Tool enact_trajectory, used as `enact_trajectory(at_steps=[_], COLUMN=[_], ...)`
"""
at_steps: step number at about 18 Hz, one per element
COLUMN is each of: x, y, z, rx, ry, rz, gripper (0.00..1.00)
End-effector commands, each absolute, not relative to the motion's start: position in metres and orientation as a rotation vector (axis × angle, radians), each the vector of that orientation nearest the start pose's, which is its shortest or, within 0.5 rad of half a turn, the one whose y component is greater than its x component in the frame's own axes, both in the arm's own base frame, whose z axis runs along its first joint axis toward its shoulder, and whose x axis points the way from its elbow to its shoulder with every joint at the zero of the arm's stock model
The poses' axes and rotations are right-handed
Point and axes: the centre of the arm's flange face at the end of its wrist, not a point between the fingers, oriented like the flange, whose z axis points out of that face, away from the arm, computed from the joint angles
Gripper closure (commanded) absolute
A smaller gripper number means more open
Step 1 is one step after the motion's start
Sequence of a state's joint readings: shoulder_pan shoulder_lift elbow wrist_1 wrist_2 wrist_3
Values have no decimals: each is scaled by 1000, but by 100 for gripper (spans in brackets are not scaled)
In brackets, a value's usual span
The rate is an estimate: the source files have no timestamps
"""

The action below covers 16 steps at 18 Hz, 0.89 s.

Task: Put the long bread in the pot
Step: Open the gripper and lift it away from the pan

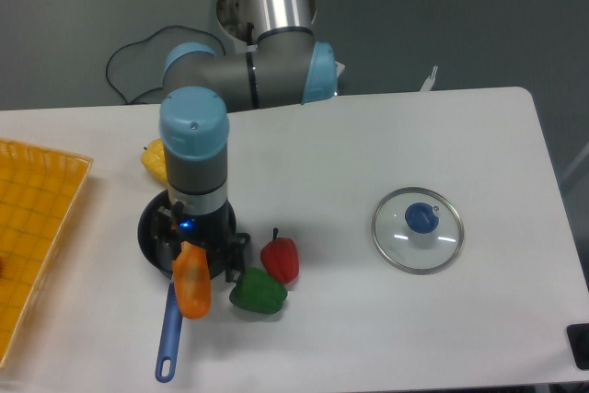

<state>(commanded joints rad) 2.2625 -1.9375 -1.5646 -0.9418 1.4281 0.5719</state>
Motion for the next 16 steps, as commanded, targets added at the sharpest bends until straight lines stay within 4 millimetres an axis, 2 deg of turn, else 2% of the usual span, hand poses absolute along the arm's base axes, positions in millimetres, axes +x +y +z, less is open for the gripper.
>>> enact_trajectory(at_steps=[3, 7, 10, 12, 16], x=[-321, -352, -379, -389, -398], y=[570, 542, 510, 498, 478], z=[347, 354, 370, 371, 384], rx=[-2867, -2903, -2979, -2988, -3040], ry=[-24, 71, 261, 405, 481], rz=[77, 89, 198, 184, 101], gripper=[0, 0, 0, 0, 0])
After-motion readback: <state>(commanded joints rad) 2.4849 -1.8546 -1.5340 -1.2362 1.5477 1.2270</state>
